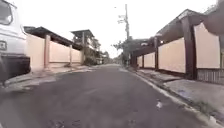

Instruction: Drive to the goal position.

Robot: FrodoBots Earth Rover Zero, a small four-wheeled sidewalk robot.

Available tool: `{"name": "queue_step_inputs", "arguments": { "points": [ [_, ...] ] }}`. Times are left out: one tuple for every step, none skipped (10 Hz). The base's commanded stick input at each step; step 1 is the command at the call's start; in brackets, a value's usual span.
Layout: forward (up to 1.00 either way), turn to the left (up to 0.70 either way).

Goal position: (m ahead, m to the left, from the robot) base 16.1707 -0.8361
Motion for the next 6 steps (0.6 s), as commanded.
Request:
{"name": "queue_step_inputs", "arguments": {
  "points": [
    [1.0, 0.0],
    [1.0, 0.0],
    [1.0, 0.0],
    [1.0, 0.0],
    [1.0, 0.0],
    [1.0, 0.0]
  ]
}}
